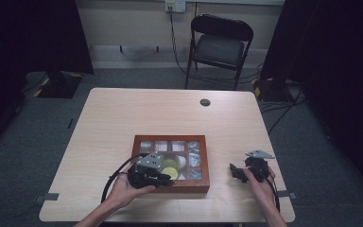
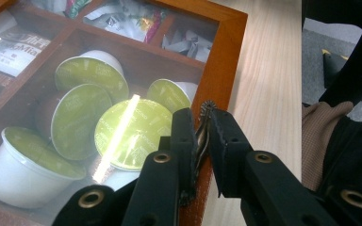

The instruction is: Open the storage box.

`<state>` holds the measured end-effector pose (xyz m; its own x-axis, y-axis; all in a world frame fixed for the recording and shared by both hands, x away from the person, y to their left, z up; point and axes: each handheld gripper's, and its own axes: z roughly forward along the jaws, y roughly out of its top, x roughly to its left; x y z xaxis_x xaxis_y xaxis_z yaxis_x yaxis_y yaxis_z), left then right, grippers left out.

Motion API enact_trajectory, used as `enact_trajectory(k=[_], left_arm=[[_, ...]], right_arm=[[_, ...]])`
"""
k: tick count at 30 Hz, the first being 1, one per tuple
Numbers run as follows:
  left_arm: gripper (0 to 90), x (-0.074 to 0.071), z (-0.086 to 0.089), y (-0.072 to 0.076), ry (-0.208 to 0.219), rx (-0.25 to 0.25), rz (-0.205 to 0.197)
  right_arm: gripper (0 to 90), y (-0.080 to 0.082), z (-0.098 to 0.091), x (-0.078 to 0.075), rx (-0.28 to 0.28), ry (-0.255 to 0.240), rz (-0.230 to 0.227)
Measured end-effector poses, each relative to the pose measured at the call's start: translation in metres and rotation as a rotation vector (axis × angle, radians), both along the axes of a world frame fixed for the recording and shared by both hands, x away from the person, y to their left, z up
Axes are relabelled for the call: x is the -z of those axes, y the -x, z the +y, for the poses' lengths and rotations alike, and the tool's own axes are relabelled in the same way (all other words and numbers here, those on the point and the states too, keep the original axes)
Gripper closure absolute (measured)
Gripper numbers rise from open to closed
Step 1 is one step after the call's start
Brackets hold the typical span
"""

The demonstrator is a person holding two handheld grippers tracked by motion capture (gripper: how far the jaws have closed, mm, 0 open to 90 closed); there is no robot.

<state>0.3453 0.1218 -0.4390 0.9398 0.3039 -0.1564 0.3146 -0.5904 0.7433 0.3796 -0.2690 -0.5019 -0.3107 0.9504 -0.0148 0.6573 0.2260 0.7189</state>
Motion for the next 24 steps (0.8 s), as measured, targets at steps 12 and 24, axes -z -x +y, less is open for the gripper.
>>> enact_trajectory(k=[12,24], left_arm=[[80.9,-0.003,-0.0021,-0.0029,-0.024,0.004,0.031],[80.9,-0.005,-0.0001,-0.0064,0.006,-0.019,0.078]], right_arm=[[10.7,-0.0002,0.0005,-0.0001,-0.001,0.0,0.001],[10.7,-0.0002,0.0005,-0.0001,-0.001,0.0,0.001]])
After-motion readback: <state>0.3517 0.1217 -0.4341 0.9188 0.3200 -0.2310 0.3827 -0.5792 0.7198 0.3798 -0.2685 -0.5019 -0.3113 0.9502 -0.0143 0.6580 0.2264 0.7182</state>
